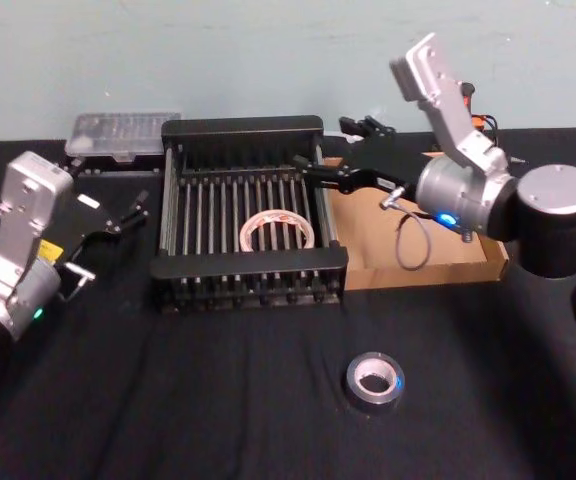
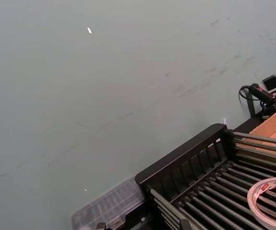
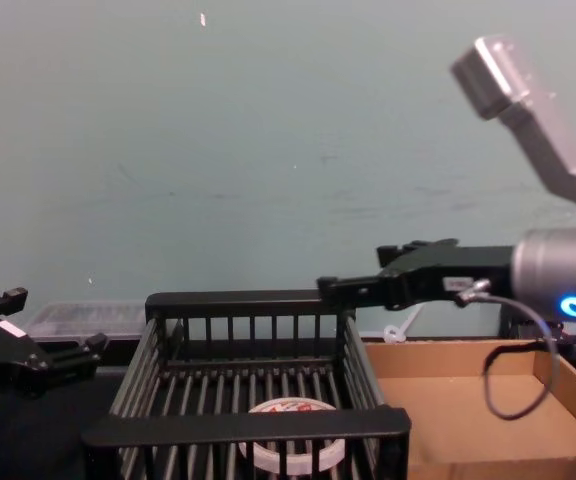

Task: Pick up the white tape and place it into the black box , Pick up the silver tape and place it into the brown box.

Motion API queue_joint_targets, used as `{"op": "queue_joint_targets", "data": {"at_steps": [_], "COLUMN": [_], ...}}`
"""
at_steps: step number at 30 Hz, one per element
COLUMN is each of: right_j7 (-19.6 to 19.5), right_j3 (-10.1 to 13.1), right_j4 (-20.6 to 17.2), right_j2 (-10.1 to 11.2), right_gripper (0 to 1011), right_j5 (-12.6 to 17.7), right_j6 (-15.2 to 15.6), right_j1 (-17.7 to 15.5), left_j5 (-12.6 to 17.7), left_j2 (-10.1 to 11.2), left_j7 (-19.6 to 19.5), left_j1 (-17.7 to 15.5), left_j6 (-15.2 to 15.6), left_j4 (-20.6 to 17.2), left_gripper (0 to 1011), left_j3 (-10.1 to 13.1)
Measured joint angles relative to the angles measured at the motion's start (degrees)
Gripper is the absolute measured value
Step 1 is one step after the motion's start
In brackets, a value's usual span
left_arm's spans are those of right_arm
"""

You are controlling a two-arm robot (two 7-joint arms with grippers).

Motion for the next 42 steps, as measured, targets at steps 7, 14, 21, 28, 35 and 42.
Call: {"op": "queue_joint_targets", "data": {"at_steps": [7,14,21,28,35,42], "right_j7": [-0.18,-0.39,-0.82,0.05,0.68,1.28], "right_j3": [2.47,4.39,6.64,6.89,5.51,3.53], "right_j4": [-7.65,-13.97,-21.59,-26.46,-28.65,-29.33], "right_j2": [4.44,8.65,13.70,17.64,20.52,22.88], "right_gripper": [1000,1002,1002,1002,1002,1002], "right_j5": [2.21,4.29,7.70,10.09,10.58,10.80], "right_j6": [3.10,5.61,8.92,11.07,12.68,14.01], "right_j1": [-4.40,-8.92,-15.84,-20.74,-22.95,-23.54], "left_j5": [0.00,0.00,0.00,0.00,0.00,0.00], "left_j2": [0.00,0.00,0.00,0.00,0.00,0.00], "left_j7": [0.00,0.00,0.00,0.00,0.00,0.00], "left_j1": [0.00,0.00,0.00,0.00,0.00,0.00], "left_j6": [0.00,0.00,0.00,0.00,0.00,0.00], "left_j4": [0.00,0.00,0.00,0.00,0.00,0.00], "left_gripper": [1001,1001,1001,1002,1001,1001], "left_j3": [0.00,0.00,0.00,0.00,0.00,0.00]}}
